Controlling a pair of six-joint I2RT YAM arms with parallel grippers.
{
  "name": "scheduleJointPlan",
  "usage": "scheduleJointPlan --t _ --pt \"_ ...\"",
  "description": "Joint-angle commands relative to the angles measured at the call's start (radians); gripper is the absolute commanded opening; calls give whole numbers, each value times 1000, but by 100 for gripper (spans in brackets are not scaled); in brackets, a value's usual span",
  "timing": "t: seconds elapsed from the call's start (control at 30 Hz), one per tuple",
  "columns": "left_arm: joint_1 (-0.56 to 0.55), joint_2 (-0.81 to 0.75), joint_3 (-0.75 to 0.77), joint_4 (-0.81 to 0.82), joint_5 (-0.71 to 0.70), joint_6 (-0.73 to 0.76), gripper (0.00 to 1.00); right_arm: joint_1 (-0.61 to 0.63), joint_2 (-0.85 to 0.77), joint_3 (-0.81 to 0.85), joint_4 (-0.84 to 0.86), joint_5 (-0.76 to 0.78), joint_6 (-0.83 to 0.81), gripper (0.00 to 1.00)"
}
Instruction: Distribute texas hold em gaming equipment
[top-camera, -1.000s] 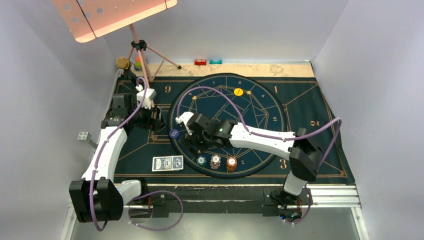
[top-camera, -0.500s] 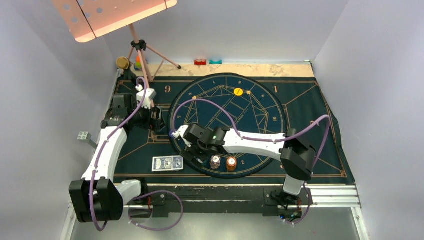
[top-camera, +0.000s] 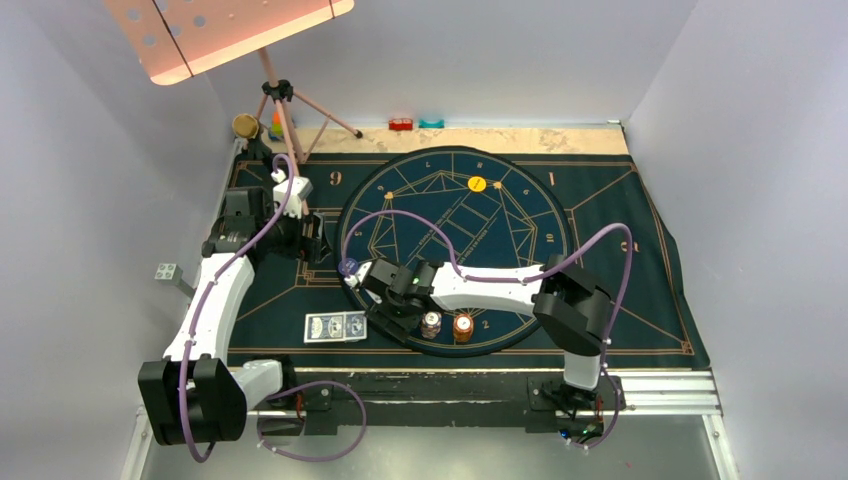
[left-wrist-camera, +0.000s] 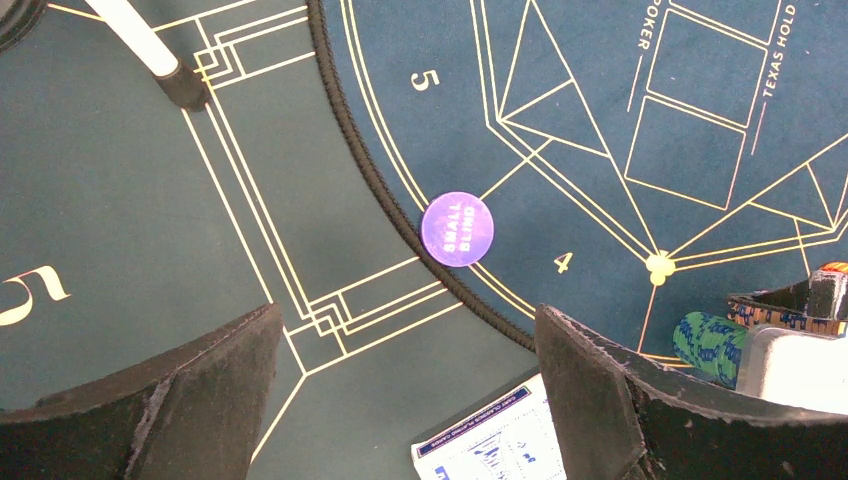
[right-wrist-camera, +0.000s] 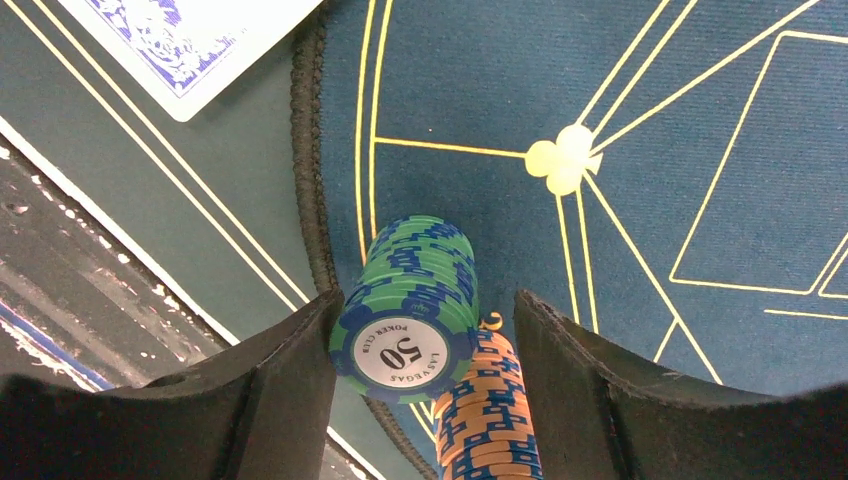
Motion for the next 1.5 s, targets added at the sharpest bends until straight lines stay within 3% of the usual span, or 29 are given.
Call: scheduleJointPlan --t 0.0,0.13,0.37,0.8,1.07,1.47 --pt "6 -19 13 24 3 15 100 7 -29 37 3 17 3 65" --pt "7 -21 15 21 7 18 100 7 -36 32 1 19 9 65" --pt "6 -28 11 19 17 26 100 10 -63 30 10 25 4 74" --pt "7 -40 9 18 21 28 100 11 -98 23 22 40 7 62" --pt "6 -49 7 18 23 26 100 11 -74 21 13 25 11 68" --pt "7 -54 7 16 20 26 100 13 -58 24 18 -4 14 69"
